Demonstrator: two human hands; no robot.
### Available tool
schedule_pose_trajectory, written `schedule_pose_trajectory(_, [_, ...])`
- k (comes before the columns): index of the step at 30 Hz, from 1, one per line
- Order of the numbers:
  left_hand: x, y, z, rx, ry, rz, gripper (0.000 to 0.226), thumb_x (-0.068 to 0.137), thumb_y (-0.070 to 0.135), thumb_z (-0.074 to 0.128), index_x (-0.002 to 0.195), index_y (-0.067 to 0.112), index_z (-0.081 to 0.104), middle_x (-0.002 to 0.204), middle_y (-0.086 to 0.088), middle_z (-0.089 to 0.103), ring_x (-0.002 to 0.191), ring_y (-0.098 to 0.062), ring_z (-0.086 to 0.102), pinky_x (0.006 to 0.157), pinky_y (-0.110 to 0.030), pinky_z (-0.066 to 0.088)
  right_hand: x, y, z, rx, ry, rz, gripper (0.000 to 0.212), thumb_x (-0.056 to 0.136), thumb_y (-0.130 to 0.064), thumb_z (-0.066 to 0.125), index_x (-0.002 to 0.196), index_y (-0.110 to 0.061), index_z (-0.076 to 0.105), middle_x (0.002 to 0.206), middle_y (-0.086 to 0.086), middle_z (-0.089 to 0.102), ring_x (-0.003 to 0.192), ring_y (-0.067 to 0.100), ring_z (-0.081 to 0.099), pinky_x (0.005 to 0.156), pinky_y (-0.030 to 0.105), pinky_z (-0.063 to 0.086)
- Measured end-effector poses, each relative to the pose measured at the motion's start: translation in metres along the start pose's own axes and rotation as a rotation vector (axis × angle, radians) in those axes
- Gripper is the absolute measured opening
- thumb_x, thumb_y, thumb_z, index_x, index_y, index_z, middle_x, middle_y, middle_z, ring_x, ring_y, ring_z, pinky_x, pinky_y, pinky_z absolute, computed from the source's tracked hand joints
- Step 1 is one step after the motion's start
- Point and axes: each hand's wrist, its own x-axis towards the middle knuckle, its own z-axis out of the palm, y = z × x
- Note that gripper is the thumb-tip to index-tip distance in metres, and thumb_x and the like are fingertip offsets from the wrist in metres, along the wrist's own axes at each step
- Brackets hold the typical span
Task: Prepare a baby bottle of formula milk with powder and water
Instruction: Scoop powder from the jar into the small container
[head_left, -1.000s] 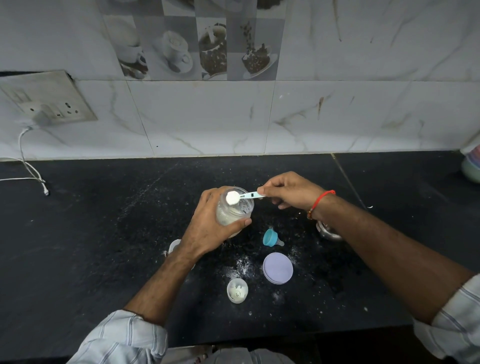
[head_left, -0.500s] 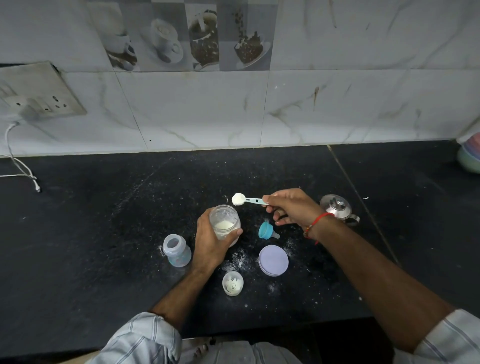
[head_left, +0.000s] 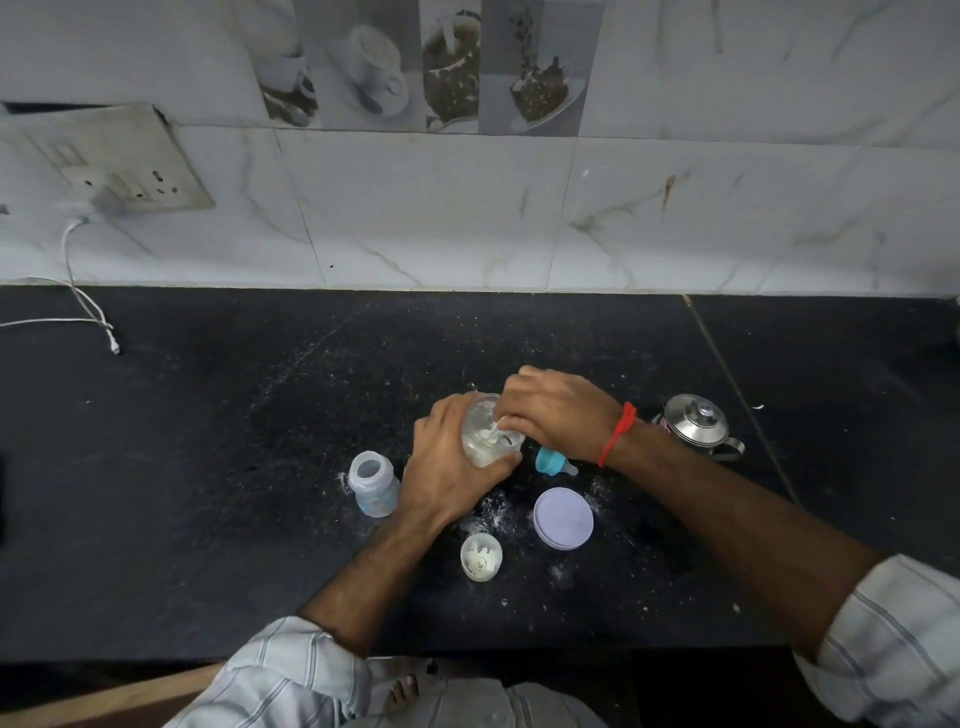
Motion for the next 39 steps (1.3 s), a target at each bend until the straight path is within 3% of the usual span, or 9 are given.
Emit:
schedule_pose_trajectory(4, [0.007,0.023,-0.018,0.098,-0.115,0.074,0.083,0.065,0.071,0.067,0.139,0.043,0.041,0.142,0.016,0.048,0.126,-0.012,0.04,0.102,-0.046,0.046,-0.001,0.009,-0.011,-0.321,0.142,-0.407,0.016,0.097,-0.014,0.056,0.091,-0.018,0.07,0.095,-0.001,0.069,0.078,0.02,0.061,0.068,0.031,0.039])
schedule_pose_trajectory(10, [0.015,0.04,-0.026,0.106,-0.168,0.152,0.091,0.06,0.071,0.065,0.141,0.035,0.045,0.138,0.017,0.047,0.125,-0.017,0.043,0.103,-0.047,0.047,0.003,0.007,-0.029,-0.383,0.074,-0.456,0.017,0.09,-0.012,0.057,0.079,-0.019,0.067,0.084,-0.003,0.066,0.073,0.018,0.065,0.064,0.031,0.038])
schedule_pose_trajectory(13, [0.012,0.04,-0.025,0.106,-0.158,0.177,0.092,0.061,0.07,0.066,0.143,0.032,0.046,0.139,0.018,0.046,0.121,-0.017,0.04,0.096,-0.046,0.053,0.002,-0.002,-0.035,-0.288,-0.063,-0.326,0.01,0.089,-0.021,0.069,0.08,-0.021,0.068,0.084,-0.003,0.067,0.075,0.019,0.065,0.066,0.031,0.032])
schedule_pose_trajectory(15, [0.01,0.038,-0.023,0.123,-0.118,0.205,0.091,0.062,0.068,0.069,0.143,0.034,0.046,0.14,0.019,0.045,0.121,-0.018,0.04,0.088,-0.049,0.057,0.002,-0.01,-0.037,-0.252,-0.228,-0.183,0.012,0.095,-0.027,0.063,0.086,-0.021,0.069,0.094,-0.002,0.069,0.087,0.02,0.065,0.073,0.031,0.031])
schedule_pose_trajectory(18, [0.006,0.036,-0.02,0.162,-0.055,0.252,0.086,0.064,0.065,0.071,0.141,0.034,0.048,0.14,0.017,0.046,0.119,-0.02,0.041,0.081,-0.049,0.059,0.003,-0.027,-0.045,-0.01,-0.36,0.14,0.02,0.096,-0.024,0.056,0.086,-0.016,0.07,0.087,0.0,0.068,0.086,0.02,0.062,0.078,0.037,0.048])
schedule_pose_trajectory(24, [0.003,0.029,-0.016,0.225,0.012,0.228,0.086,0.068,0.071,0.072,0.143,0.036,0.047,0.142,0.011,0.047,0.121,-0.023,0.04,0.086,-0.046,0.056,-0.007,-0.026,-0.038,0.978,-0.12,0.834,0.017,0.093,-0.011,0.072,0.087,0.004,0.077,0.073,0.01,0.072,0.063,0.01,0.059,0.06,0.022,0.048])
schedule_pose_trajectory(27, [0.0,0.024,-0.014,0.146,0.031,0.159,0.087,0.068,0.066,0.081,0.143,0.036,0.049,0.144,0.014,0.044,0.127,-0.018,0.036,0.088,-0.038,0.05,-0.018,-0.02,-0.03,1.252,-0.025,1.005,0.015,0.095,-0.012,0.071,0.086,0.0,0.075,0.062,0.002,0.06,0.046,0.007,0.035,0.04,0.019,0.025])
schedule_pose_trajectory(33, [0.0,0.012,-0.005,-0.001,0.071,0.045,0.078,0.073,0.055,0.087,0.14,0.033,0.052,0.135,0.019,0.042,0.125,0.0,0.034,0.11,-0.031,0.03,-0.037,-0.013,-0.012,1.321,0.07,1.116,0.013,0.094,-0.016,0.073,0.087,-0.006,0.078,0.062,-0.001,0.059,0.046,0.007,0.033,0.042,0.02,0.025])
schedule_pose_trajectory(39, [-0.005,-0.014,0.012,-0.159,0.034,-0.081,0.075,0.068,0.058,0.086,0.132,0.032,0.058,0.128,0.017,0.055,0.129,-0.013,0.048,0.11,-0.047,0.045,-0.04,-0.016,0.01,1.309,0.168,1.19,0.016,0.092,-0.018,0.075,0.08,-0.008,0.078,0.061,-0.001,0.061,0.043,0.006,0.035,0.044,0.023,0.027])
